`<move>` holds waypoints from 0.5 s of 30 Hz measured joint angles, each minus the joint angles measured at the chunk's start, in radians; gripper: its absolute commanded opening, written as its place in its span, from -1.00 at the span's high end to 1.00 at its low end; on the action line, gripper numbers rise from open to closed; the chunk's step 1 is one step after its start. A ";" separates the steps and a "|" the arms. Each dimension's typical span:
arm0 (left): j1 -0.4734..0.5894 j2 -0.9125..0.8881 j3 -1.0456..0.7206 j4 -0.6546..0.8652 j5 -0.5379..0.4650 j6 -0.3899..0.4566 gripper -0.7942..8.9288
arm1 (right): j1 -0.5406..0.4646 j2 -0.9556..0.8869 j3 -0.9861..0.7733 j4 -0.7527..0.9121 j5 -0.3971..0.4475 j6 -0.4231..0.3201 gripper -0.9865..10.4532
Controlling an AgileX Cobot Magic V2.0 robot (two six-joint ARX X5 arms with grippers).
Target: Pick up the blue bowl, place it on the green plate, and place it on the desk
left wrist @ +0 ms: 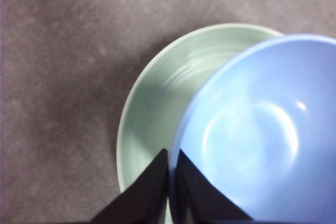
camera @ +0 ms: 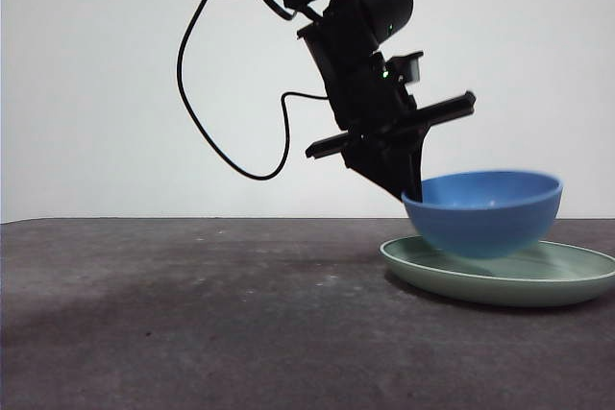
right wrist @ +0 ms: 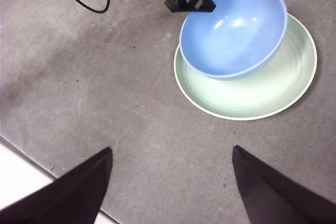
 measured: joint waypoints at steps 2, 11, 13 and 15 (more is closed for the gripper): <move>0.000 0.006 0.000 0.000 -0.001 0.000 0.82 | 0.000 0.000 0.000 0.000 0.000 0.000 0.19; -0.002 0.033 0.005 -0.001 -0.002 0.000 0.82 | 0.000 0.000 0.000 0.000 0.001 0.000 0.19; -0.003 0.042 0.005 -0.010 -0.002 0.000 0.82 | 0.000 0.000 0.000 0.000 0.001 0.000 0.19; -0.005 0.044 0.005 -0.013 -0.001 -0.003 0.82 | 0.000 0.000 0.000 0.000 0.001 0.000 0.19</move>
